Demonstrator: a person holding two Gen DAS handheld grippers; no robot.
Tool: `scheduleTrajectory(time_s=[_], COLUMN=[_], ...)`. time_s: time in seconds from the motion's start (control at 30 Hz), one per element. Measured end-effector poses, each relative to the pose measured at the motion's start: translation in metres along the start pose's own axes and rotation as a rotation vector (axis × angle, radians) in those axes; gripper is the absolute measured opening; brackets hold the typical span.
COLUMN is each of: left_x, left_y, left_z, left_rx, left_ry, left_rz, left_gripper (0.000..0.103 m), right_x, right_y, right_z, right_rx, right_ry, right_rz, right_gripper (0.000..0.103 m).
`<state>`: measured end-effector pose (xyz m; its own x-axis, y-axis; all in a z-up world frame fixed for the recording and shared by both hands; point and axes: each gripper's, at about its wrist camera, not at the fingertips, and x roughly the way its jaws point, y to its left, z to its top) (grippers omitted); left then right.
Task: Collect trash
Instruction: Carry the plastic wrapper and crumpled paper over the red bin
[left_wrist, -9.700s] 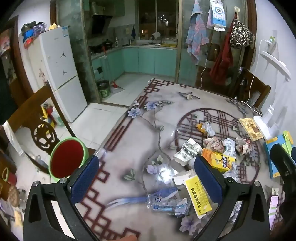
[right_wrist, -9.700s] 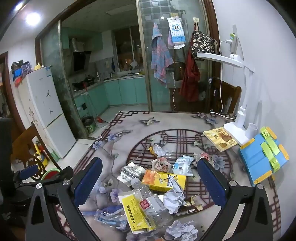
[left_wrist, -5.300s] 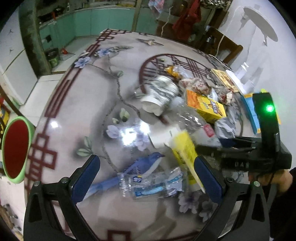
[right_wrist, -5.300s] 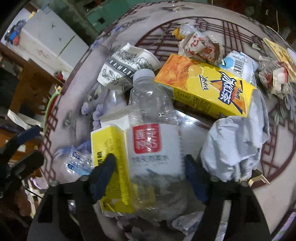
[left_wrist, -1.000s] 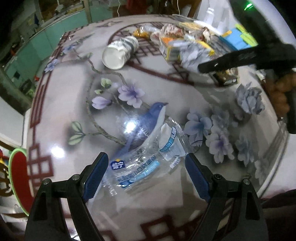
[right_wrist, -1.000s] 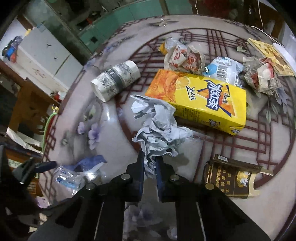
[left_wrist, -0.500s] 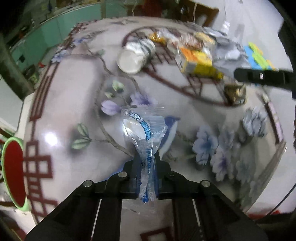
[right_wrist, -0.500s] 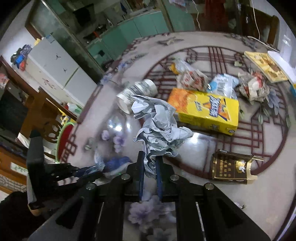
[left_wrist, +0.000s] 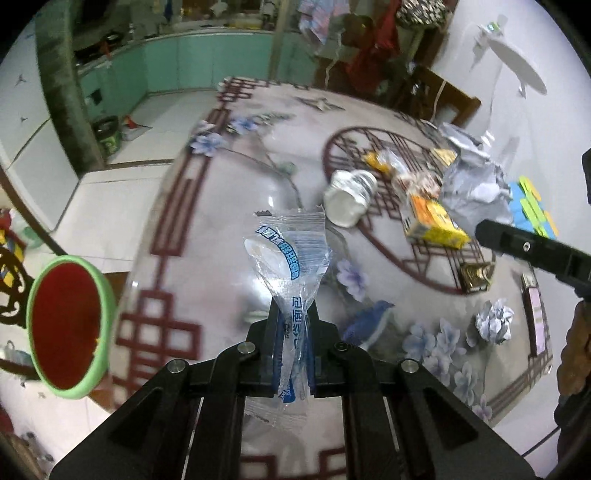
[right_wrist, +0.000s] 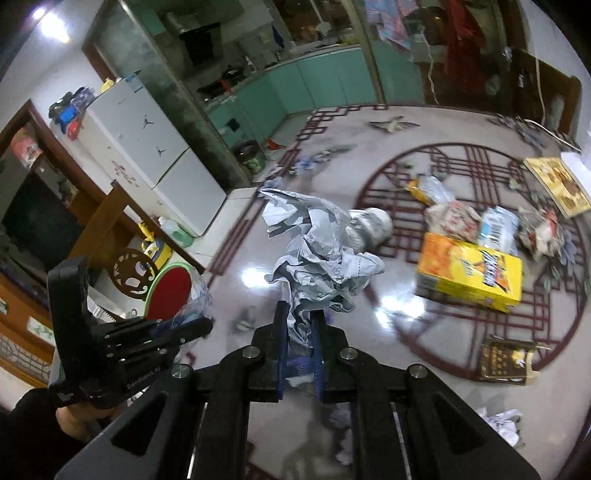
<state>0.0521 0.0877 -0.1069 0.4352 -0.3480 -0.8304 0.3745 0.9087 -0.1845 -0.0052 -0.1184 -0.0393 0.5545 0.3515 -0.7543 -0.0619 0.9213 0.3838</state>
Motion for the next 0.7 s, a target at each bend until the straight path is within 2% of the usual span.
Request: scheduleTrajectory(time_s=[0.33,0.7], left_x=[-0.02,-0.038], left_y=[0.046,0.117], left_z=[0.003,-0.006], left_rx=[-0.042,-0.138], left_ry=[-0.041,-0.065], left_rz=[0.019,0.084], left_gripper=[0.009,0.009], right_x=[0.021,0.056], right_y=[0.052,0.117], right_z=[0.008,0.019], right_rx=[-0.041,-0.113], right_ry=[0.014,0.042], right_rz=[0.014,0.064], right_gripper=[0.009,0.009])
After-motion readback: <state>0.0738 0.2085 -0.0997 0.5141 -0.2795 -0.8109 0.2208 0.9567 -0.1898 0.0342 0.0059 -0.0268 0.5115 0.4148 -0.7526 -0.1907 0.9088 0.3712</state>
